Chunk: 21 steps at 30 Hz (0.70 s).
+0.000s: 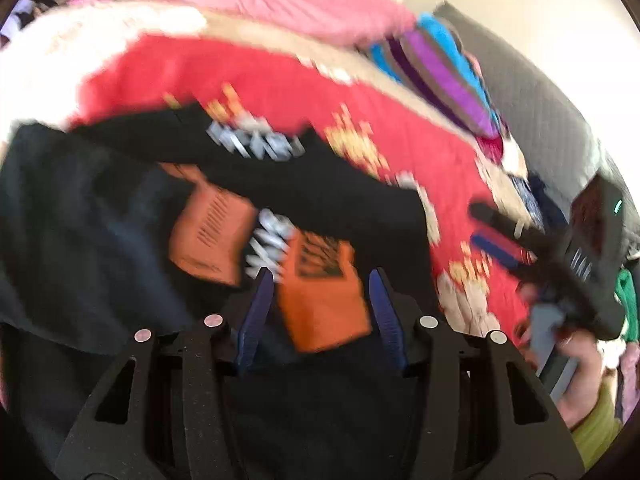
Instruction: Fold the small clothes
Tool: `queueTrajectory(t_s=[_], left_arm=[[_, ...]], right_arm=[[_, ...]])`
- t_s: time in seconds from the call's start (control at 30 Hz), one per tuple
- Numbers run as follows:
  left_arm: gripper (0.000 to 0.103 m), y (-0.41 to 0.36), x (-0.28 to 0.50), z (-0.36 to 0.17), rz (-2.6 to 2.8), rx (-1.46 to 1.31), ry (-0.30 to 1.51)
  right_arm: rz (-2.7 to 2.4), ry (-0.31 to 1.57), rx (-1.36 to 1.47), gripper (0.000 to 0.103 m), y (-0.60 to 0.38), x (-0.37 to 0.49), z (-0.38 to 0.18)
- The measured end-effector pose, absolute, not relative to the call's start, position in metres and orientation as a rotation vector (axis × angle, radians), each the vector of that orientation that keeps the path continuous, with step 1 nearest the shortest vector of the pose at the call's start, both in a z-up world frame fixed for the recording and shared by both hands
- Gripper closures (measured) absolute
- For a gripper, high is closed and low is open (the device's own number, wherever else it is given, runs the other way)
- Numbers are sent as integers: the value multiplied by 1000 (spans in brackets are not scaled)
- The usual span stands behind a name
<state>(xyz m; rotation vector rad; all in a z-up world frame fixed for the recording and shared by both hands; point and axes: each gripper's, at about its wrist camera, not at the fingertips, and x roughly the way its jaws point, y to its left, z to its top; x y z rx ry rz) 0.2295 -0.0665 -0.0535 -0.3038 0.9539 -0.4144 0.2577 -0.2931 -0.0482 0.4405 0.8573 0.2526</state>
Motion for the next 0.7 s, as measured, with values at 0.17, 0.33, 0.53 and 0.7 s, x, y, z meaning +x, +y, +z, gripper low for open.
queueTrajectory(t_s=[0.17,0.33,0.53,0.7], left_arm=[[52,14,238,-27,-122,-269,834],[51,73,246,-38,44,-341,839],[47,77,248,-47,56,-368,865],[47,64,249,-43,43,-319,844]], right_arm=[[360,938,392,5,-249,262,-63],[399,1016,308,5,-204,265,-88],[462,1009,245,69,-179,259,-105],[530,936,254,89,-178,254,-88]])
